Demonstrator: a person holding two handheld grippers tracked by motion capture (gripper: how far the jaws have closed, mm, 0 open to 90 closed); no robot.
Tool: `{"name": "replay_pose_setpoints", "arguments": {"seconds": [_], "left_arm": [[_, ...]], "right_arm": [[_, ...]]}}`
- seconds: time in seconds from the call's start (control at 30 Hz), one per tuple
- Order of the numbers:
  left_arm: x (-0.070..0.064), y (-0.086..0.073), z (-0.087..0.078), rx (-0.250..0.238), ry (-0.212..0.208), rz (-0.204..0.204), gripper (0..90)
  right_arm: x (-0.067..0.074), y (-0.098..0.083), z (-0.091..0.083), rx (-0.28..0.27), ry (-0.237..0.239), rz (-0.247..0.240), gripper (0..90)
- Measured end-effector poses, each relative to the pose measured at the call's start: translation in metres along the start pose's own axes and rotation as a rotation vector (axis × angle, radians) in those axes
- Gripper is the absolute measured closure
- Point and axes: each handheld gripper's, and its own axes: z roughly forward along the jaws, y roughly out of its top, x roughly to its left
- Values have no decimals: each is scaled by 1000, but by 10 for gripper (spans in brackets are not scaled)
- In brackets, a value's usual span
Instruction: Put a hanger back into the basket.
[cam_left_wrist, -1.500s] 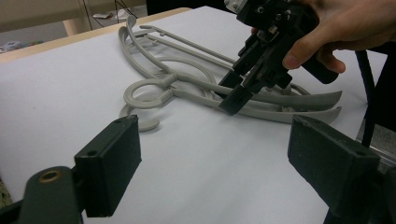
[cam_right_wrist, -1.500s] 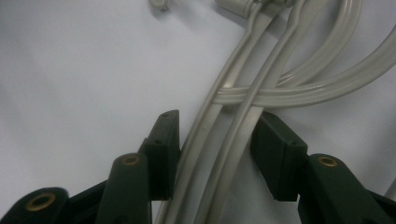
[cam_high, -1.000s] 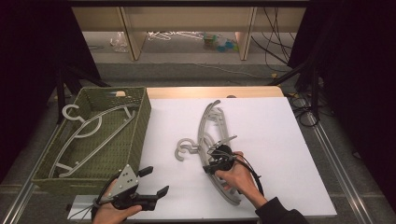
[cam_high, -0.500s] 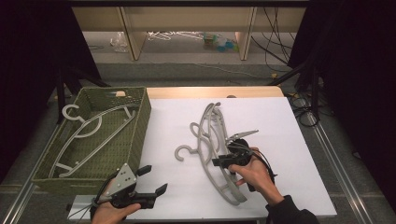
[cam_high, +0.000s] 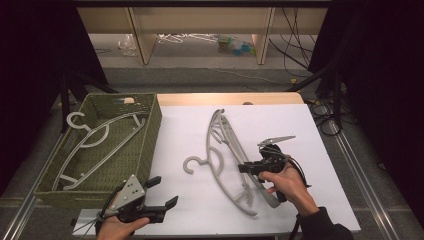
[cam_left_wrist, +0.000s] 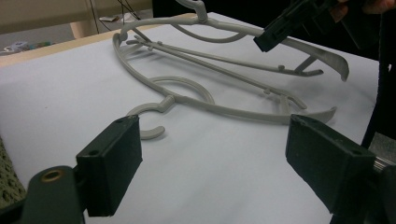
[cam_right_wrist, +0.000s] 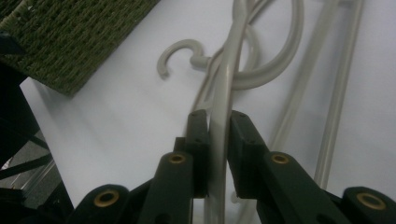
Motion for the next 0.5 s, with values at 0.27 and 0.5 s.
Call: {"name": "replay_pose_setpoints", "arguments": {"seconds": [0.27,0.5], "left_arm": [[0,0,1,8,15,8,191],[-6,5,8,3,16,39,217]], "right_arm": [[1,1,-11,9,27,-92,819],[12,-5,-14,65,111,-170,819]]}}
